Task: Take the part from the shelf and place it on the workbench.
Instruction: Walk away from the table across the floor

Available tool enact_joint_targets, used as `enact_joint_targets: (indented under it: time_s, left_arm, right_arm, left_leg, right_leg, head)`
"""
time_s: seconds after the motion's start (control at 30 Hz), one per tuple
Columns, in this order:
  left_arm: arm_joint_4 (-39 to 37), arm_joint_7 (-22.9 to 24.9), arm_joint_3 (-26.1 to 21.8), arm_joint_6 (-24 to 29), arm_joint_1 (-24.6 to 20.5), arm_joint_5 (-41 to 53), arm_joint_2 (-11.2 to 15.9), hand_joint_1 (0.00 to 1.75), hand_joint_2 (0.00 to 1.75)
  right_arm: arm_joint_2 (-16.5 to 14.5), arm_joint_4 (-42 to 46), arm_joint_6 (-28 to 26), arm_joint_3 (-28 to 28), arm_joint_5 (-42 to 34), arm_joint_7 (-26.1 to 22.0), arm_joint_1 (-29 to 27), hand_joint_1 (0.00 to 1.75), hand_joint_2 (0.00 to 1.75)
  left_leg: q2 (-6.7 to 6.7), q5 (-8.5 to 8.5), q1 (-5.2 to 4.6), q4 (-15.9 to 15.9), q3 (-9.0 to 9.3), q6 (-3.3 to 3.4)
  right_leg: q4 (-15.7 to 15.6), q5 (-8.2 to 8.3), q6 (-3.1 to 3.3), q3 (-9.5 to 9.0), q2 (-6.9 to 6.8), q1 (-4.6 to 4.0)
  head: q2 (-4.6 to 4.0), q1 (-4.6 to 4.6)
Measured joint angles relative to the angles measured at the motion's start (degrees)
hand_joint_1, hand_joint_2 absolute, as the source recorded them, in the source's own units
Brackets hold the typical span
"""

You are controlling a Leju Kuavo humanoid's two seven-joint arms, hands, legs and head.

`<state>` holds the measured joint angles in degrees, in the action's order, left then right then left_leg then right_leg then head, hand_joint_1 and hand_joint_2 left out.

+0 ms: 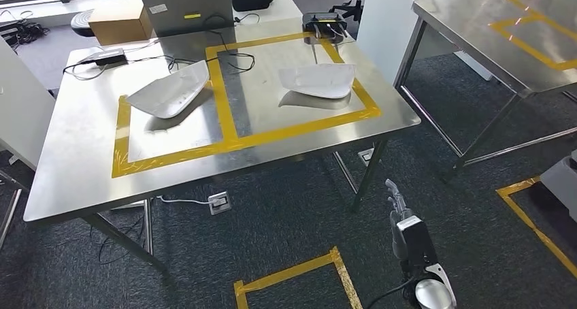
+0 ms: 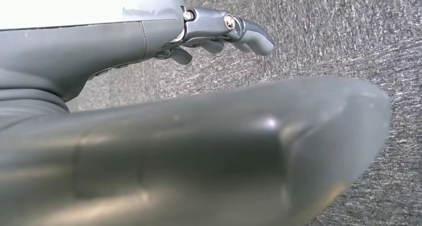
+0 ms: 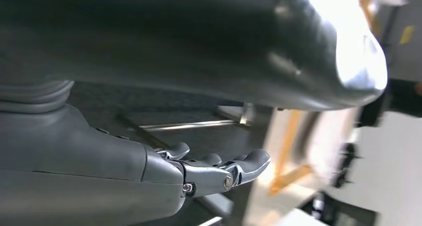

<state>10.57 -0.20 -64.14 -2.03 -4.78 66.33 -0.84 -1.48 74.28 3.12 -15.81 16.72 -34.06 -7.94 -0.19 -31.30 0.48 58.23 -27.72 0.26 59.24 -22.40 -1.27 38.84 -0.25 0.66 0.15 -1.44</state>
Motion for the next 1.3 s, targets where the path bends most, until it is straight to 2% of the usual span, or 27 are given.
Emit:
enact_joint_targets:
  time_s: [0.03,0.1,0.13,0.17,0.2,0.27,0.33,0.4,0.47,0.5,0.57,0.63,0.67,0.7,0.77,0.8,0.87,0.9,0.97,1.0,1.03,1.13,1.17,1.2,1.23,1.27,1.3]
  left_arm:
    - [0.0,-0.1,0.0,0.0,-0.1,-0.1,-0.2,0.0,0.0]
    - [0.0,-0.3,0.0,-0.1,-0.2,-0.4,-0.7,0.0,0.0]
    - [0.0,-0.3,-0.1,-0.1,-0.2,-0.5,-1.1,0.0,0.0]
    - [0.0,-0.1,-0.1,-0.1,-0.2,-0.5,-1.5,0.0,0.0]
    - [0.0,0.1,-0.1,0.0,-0.2,-0.5,-1.9,0.0,0.0]
    - [-0.1,0.9,-0.2,0.1,-0.3,-0.5,-2.9,0.0,0.0]
    - [-0.1,1.8,-0.3,0.3,-0.2,-0.3,-3.9,0.0,0.0]
    - [-0.1,2.4,-0.5,0.4,-0.3,0.0,-4.5,0.0,0.0]
    - [-0.1,2.6,-0.6,0.6,-0.2,0.2,-4.8,0.0,0.0]
    - [-0.1,2.6,-0.6,0.6,-0.1,0.3,-4.9,0.0,0.0]
    - [-0.2,3.3,-0.6,0.9,0.0,0.5,-4.9,0.0,0.0]
    - [-0.2,4.8,-0.6,1.4,0.0,0.6,-4.9,0.0,0.0]
    - [-0.2,5.8,-0.6,1.6,-0.1,0.8,-4.8,0.0,0.0]
    - [-0.2,6.8,-0.6,1.7,-0.1,1.2,-4.8,0.0,0.0]
    - [-0.2,8.7,-0.6,1.6,0.0,2.5,-4.7,0.0,0.0]
    - [-0.2,9.3,-0.5,1.5,0.0,3.1,-4.7,0.0,0.0]
    - [-0.1,9.4,-0.3,1.3,-0.1,4.0,-4.6,0.0,0.0]
    - [-0.1,9.0,-0.2,1.2,-0.1,4.1,-4.6,0.0,0.0]
    - [-0.1,7.8,0.0,1.4,-0.2,3.9,-4.6,0.0,0.0]
    - [-0.1,7.1,0.0,1.6,-0.2,3.6,-4.6,0.0,0.0]
    - [0.0,6.6,0.0,1.9,-0.3,3.2,-4.5,0.0,0.0]
    - [0.0,4.6,0.0,2.5,-0.7,2.2,-4.3,0.0,0.0]
    - [0.0,3.8,0.0,2.4,-1.0,2.3,-4.2,0.0,0.0]
    - [0.1,3.1,0.0,2.1,-1.4,2.6,-4.2,0.0,0.0]
    - [0.1,2.4,0.1,1.9,-1.9,3.0,-4.1,0.0,0.0]
    - [0.1,1.7,0.3,1.6,-2.4,3.3,-4.1,0.0,0.0]
    - [0.1,1.1,0.4,1.5,-3.0,3.5,-4.1,0.0,0.0]
  right_arm:
    - [0.0,-2.5,0.2,-1.2,0.4,0.3,0.7,0.0,0.0]
    - [0.3,-9.3,-0.8,-3.5,2.7,0.2,2.6,0.0,0.0]
    - [0.6,-13.7,-2.1,-4.6,4.4,0.7,4.0,0.0,0.0]
    - [1.0,-18.9,-3.8,-5.7,6.3,2.2,5.5,0.0,0.0]
    - [1.4,-24.5,-5.5,-6.6,8.1,4.5,7.0,0.0,0.0]
    - [2.3,-34.6,-7.6,-8.0,10.7,10.3,8.8,0.0,0.0]
    - [2.9,-41.7,-8.1,-8.4,12.6,17.1,9.6,0.0,0.0]
    - [3.2,-47.5,-7.9,-8.5,15.3,26.5,9.7,0.0,0.0]
    - [3.4,-52.2,-7.3,-8.3,17.8,35.3,9.2,0.0,0.0]
    - [3.5,-53.8,-7.1,-8.2,18.1,38.2,9.0,0.0,0.0]
    - [3.4,-56.3,-7.5,-8.5,16.3,41.0,8.8,0.0,0.0]
    - [3.1,-57.9,-8.0,-9.5,14.0,41.2,8.7,0.0,0.0]
    - [2.9,-58.6,-8.2,-10.1,13.5,40.9,8.7,0.0,0.0]
    - [2.7,-59.2,-8.2,-10.4,13.3,40.4,8.7,0.0,0.0]
    - [2.4,-60.1,-7.6,-10.7,13.6,39.0,8.7,0.0,0.0]
    - [2.2,-60.4,-6.8,-10.7,13.6,38.1,8.7,0.0,0.0]
    - [2.1,-60.9,-4.2,-11.1,12.9,36.0,8.8,0.0,0.0]
    - [2.0,-61.0,-2.9,-11.4,12.5,35.0,8.9,0.0,0.0]
    - [1.9,-61.4,-1.5,-12.1,12.1,33.6,9.2,0.0,0.0]
    - [1.8,-61.6,-1.2,-12.3,12.4,33.5,9.2,0.0,0.0]
    - [1.7,-61.7,-1.0,-12.4,12.9,33.7,9.3,0.0,0.0]
    - [1.2,-62.1,-0.6,-12.4,15.4,35.8,9.6,0.0,0.0]
    - [0.9,-62.3,-0.6,-12.3,16.1,36.8,9.8,0.0,0.44]
    - [0.5,-62.4,-0.7,-12.2,16.5,37.8,10.0,0.0,0.87]
    - [0.1,-62.5,-1.0,-12.1,16.6,38.9,10.2,0.0,1.31]
    - [-0.4,-62.5,-1.5,-12.1,16.4,39.8,10.4,0.0,1.75]
    - [-0.9,-62.5,-2.0,-12.1,15.9,40.7,10.6,0.0,1.75]
  left_leg:
    - [0.15,0.75,0.07,-0.1,-0.79,0.49]
    - [0.4,2.18,-0.02,0.0,-2.49,0.97]
    - [0.51,2.92,-0.13,0.1,-3.33,1.07]
    - [0.61,3.67,-0.28,0.1,-4.2,1.14]
    - [0.65,4.4,-0.44,0.2,-5.1,1.19]
    - [0.55,5.71,-0.73,0.4,-6.83,1.18]
    - [0.43,6.78,-0.96,0.6,-7.89,0.85]
    - [0.44,7.73,-0.88,0.4,-8.07,0.22]
    - [0.34,8.33,-0.68,0.3,-8.11,-0.52]
    - [0.27,7.5,-0.63,0.8,-8.48,-0.89]
    - [0.18,2.7,-0.47,4.7,-9.74,-1.54]
    - [0.18,-2.65,-0.3,11.4,-10.95,-2.05]
    - [0.18,-3.49,-0.21,14.2,-10.99,-2.26]
    - [0.19,-2.85,-0.13,15.4,-10.36,-2.42]
    - [0.19,0.48,0.05,12.5,-6.46,-2.66]
    - [0.18,0.9,0.09,8.7,-3.52,-2.7]
    - [0.07,-0.47,-0.11,1.7,1.01,-2.25]
    - [0.04,-1.42,-0.3,-0.1,1.82,-1.81]
    - [0.22,-0.94,-0.45,-0.5,1.28,-0.67]
    - [0.36,-0.33,-0.41,-0.5,0.79,-0.09]
    - [0.5,0.41,-0.31,-0.6,0.16,0.42]
    - [0.74,2.76,-0.2,-0.6,-2.53,0.98]
    - [0.8,3.54,-0.21,-0.5,-3.49,0.94]
    - [0.85,4.32,-0.22,-0.3,-4.51,0.86]
    - [0.84,5.09,-0.23,-0.2,-5.55,0.74]
    - [0.82,5.82,-0.23,0.1,-6.57,0.57]
    - [0.78,6.5,-0.23,0.3,-7.49,0.33]
  right_leg:
    - [1.7,-2.34,-0.3,0.65,0.07,0.07]
    - [8.1,-8.41,-0.7,2.16,0.13,0.1]
    - [11.6,-10.24,-0.78,2.66,0.14,0.08]
    - [14.1,-10.62,-0.74,2.6,0.14,0.06]
    - [15.1,-9.72,-0.55,1.73,0.14,-0.01]
    - [11.2,-6.86,0.38,-2.91,0.18,-0.37]
    - [2.9,-7.34,1.55,-9.07,0.08,-0.87]
    - [-2.1,-8.7,2.11,-11.85,-0.02,-1.27]
    - [-2.9,-7.83,2.52,-11.48,-0.18,-1.3]
    - [-3.1,-7.16,2.9,-11.05,-0.26,-1.18]
    - [-3.4,-5.58,3.54,-9.63,-0.3,-0.87]
    - [-3.3,-4.17,3.73,-7.8,-0.21,-0.83]
    - [-3.1,-3.49,3.67,-6.82,-0.26,-0.8]
    - [-2.9,-2.85,3.55,-5.84,-0.33,-0.75]
    - [-2.1,-1.67,3.16,-3.74,-0.43,-0.58]
    - [-1.6,-1.19,2.87,-2.79,-0.45,-0.52]
    - [-0.7,-0.34,2.18,-1.58,-0.49,-0.52]
    - [-0.6,0.12,1.79,-1.39,-0.51,-0.52]
    - [-0.7,0.92,0.96,-1.34,-0.51,-0.38]
    - [-0.4,0.33,0.56,-1.1,-0.42,-0.28]
    - [0.8,-1.5,0.2,-0.65,-0.32,-0.19]
    - [10.1,-10.58,-0.58,1.35,-0.12,-0.02]
    - [13.3,-11.87,-0.72,1.58,-0.12,0.01]
    - [15.2,-11.64,-0.76,1.17,-0.12,0.01]
    - [15.3,-10.24,-0.71,-0.11,-0.12,0.02]
    - [13.2,-8.58,-0.54,-2.43,-0.12,0.02]
    - [9.4,-7.86,-0.25,-5.61,-0.11,0.0]
  head:
    - [0.0,-0.02]
    - [0.0,-0.11]
    - [0.0,-0.14]
    - [0.0,-0.14]
    - [0.0,-0.15]
    - [0.0,-0.17]
    - [0.0,-0.14]
    - [0.0,-0.18]
    - [0.0,-0.28]
    - [0.0,-0.24]
    - [0.0,-0.13]
    - [0.0,-0.05]
    - [0.0,-0.05]
    - [0.0,-0.05]
    - [0.0,-0.04]
    - [0.0,-0.03]
    - [0.0,-0.03]
    - [0.0,0.03]
    - [0.0,0.19]
    - [0.0,0.28]
    - [0.0,0.26]
    - [0.0,0.05]
    - [0.0,0.03]
    - [0.0,0.03]
    - [0.0,0.03]
    - [0.0,0.02]
    - [0.0,0.02]
